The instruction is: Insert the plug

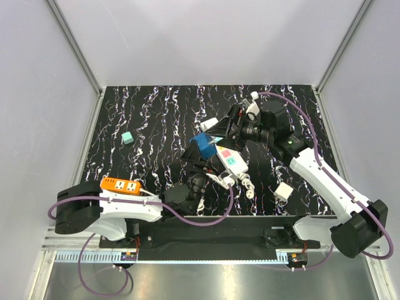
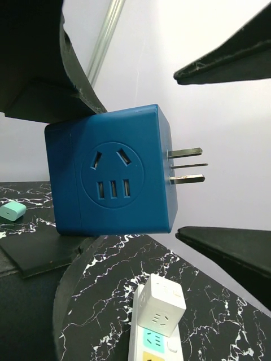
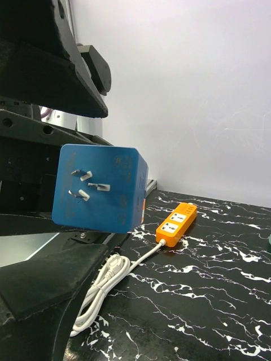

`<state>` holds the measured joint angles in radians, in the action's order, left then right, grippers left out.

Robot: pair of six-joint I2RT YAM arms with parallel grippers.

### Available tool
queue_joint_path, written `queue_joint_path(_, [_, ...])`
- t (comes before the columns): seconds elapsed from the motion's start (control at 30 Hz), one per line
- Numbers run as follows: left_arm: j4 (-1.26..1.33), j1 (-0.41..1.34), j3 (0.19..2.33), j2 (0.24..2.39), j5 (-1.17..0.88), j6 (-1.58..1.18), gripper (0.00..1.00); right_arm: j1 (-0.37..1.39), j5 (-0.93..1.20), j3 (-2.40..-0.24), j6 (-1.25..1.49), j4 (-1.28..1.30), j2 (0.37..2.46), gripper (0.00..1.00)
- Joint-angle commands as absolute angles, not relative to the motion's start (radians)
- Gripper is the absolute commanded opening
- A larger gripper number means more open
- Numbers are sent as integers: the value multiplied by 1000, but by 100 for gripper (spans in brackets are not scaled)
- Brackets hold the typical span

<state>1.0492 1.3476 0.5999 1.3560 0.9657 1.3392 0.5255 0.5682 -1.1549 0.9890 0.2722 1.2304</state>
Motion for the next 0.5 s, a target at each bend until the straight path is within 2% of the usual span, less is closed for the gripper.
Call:
queue_joint_path(0.0, [1150, 1358, 641, 1351, 956, 1348, 0, 541, 601, -1190, 946, 295, 1235, 99])
queue_joint_path(0.13, [1160, 1356, 640, 1354, 956, 1347, 0, 554, 620, -1169, 942, 293, 1236, 92])
queue_joint_path(0.33, [1187, 1362, 638, 1376, 953, 1373, 0, 563, 655, -1154, 928, 307, 1252, 96])
queue_joint_path(0.47, [1216, 1370, 646, 1391, 954, 1408, 0, 572, 660, -1166, 901, 350, 1276, 93])
